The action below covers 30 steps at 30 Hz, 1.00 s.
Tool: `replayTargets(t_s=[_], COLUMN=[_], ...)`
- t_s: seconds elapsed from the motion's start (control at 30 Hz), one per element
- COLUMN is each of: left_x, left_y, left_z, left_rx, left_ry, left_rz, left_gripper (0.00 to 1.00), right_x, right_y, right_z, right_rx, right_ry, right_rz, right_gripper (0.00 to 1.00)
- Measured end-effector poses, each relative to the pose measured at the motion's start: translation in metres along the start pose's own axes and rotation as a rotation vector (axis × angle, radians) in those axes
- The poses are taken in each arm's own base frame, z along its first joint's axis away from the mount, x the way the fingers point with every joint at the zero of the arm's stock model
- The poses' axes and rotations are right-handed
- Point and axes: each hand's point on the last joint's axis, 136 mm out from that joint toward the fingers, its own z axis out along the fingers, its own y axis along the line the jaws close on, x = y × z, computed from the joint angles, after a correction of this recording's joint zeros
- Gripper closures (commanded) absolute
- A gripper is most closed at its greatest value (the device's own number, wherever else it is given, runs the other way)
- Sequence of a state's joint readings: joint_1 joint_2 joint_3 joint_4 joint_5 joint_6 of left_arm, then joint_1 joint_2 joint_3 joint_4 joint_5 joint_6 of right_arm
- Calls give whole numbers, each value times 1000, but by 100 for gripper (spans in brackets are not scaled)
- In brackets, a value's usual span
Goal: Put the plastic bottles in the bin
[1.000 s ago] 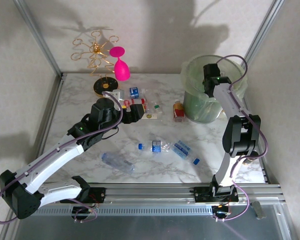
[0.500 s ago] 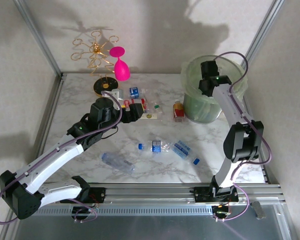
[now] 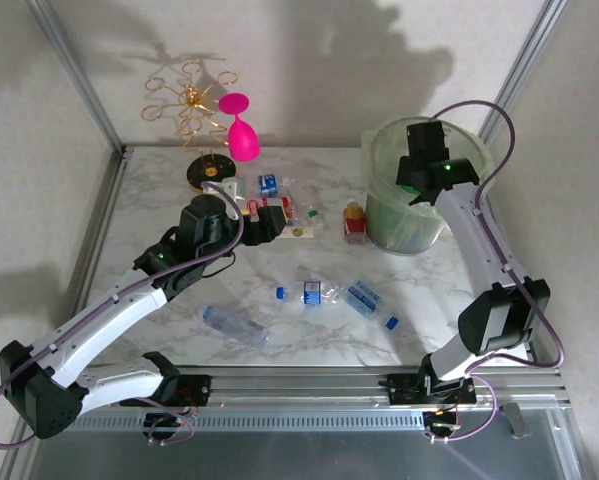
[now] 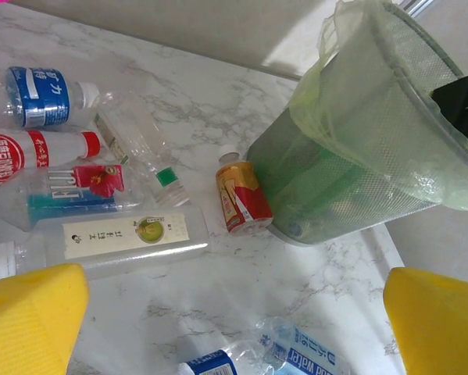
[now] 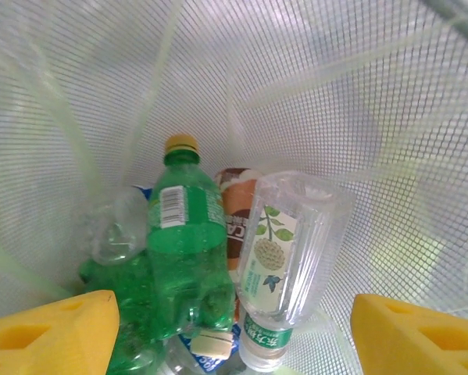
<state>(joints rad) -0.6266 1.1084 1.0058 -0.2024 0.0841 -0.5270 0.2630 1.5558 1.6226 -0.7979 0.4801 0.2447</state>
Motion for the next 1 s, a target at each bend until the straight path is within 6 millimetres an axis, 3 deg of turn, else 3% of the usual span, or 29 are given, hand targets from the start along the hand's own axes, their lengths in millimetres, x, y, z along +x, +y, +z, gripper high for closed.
replayTargets(t_s=[0.13,0.33,0.43,0.53,0.63,0.8,1.0], left_x=[-1,-3,-7,-4,-1,20,46], left_y=[1,11,17,35,52,78,111], left_z=[0,-3,-8,-18,-28,-46,-83], left_rx=[-8,-60,-92,-176,-264,-385,-517], left_ry=[-4,-26,-49,-60,-60,-35,-63], left_rz=[-8,-68,-116,-227,-345,-539,-726], left_gripper=[4,4,2,2,3,3,3], right_x=[-10,-20,-21,1,30,57,56], right_y=[26,63,73,101,124,129,124], right_z=[-40,-122,-146,-158,-156,-144,-159], right_rx=[-133,-420,-507,-606,-672,-692,-743], right_ry=[-70,-222,-266,-244,-186,-133,-176], right_rz=[-28,-56,-70,-138,-200,-222,-196], right_gripper=[25,27,28,28,28,29,29])
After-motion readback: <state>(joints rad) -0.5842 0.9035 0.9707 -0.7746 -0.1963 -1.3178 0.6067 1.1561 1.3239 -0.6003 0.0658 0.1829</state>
